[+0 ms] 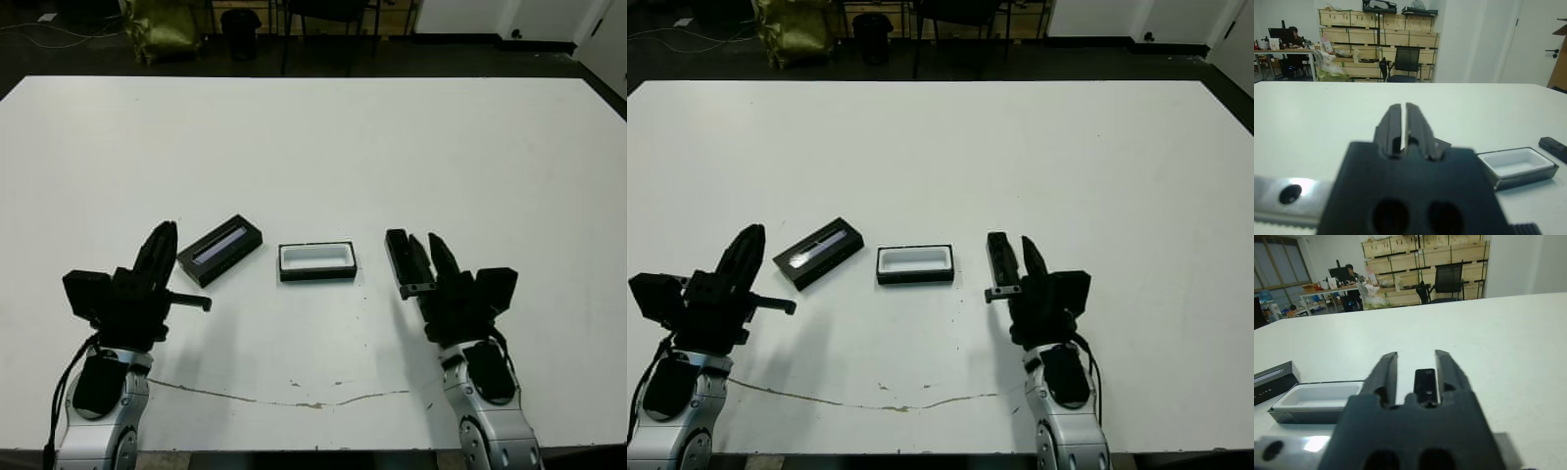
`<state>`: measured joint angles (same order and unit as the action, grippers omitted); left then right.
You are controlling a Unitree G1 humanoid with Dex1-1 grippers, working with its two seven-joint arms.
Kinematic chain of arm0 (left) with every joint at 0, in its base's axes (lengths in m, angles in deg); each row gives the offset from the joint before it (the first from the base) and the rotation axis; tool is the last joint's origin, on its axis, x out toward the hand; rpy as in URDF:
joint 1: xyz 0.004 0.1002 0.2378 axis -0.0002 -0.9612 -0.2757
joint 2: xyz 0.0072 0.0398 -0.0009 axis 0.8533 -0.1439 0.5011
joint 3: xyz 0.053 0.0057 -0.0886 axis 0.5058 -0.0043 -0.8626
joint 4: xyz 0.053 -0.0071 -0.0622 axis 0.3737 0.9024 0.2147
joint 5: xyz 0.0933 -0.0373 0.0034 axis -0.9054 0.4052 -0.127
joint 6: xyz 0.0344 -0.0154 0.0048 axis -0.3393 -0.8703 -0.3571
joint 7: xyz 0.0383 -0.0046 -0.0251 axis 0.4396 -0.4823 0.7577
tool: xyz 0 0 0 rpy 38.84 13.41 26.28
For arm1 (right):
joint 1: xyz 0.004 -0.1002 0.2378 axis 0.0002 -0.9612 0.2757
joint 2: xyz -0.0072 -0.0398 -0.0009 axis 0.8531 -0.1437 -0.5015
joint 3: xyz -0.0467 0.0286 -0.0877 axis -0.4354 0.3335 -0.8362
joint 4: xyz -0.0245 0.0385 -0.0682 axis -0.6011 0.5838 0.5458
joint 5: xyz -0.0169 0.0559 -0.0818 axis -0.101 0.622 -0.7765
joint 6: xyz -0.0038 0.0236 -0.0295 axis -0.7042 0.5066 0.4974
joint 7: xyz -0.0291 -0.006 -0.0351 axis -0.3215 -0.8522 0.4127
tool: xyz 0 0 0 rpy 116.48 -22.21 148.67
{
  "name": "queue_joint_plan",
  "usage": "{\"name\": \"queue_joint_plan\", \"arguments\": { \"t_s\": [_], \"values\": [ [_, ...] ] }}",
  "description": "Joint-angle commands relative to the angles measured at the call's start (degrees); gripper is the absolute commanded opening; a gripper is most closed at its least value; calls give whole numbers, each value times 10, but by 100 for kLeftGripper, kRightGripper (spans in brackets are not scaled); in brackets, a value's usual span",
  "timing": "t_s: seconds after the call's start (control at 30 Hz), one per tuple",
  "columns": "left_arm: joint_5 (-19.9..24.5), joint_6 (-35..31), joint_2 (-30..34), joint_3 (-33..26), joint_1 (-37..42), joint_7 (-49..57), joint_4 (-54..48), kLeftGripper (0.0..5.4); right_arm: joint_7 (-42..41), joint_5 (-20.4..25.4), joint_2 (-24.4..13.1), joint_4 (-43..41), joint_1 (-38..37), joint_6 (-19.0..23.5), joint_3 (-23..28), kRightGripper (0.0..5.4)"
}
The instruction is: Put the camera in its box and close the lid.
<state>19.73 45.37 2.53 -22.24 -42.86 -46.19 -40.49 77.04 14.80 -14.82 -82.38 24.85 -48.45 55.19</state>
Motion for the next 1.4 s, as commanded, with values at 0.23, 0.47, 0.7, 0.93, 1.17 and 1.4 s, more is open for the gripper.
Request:
{"name": "queue_joint_plan", "arguments": {
  "t_s": [0.23, 0.47, 0.7, 0.93, 1.17, 1.4],
  "values": [
    [2, -2, 2, 2, -8, -3, 11, 0, 24, -4, 6, -23, -5, 63, -5, 365],
    [1, 2, 2, 2, -7, -3, 13, 0, 39, -15, 8, -17, 1, 70, -7, 523],
    [1, -2, 2, 3, -8, -2, 12, 0, 47, -23, 8, 7, 18, 71, -5, 538],
    [-1, -3, 4, 4, -9, -2, 9, 0, 66, -37, 20, 22, 34, 82, -9, 538],
    [1, 0, 4, 4, -9, -5, 13, 0, 77, -47, 31, 36, 45, 87, -11, 538],
    [2, -22, 2, 7, -11, 2, -1, 0, 79, -46, 35, 37, 51, 119, -10, 538]
  ]
}}
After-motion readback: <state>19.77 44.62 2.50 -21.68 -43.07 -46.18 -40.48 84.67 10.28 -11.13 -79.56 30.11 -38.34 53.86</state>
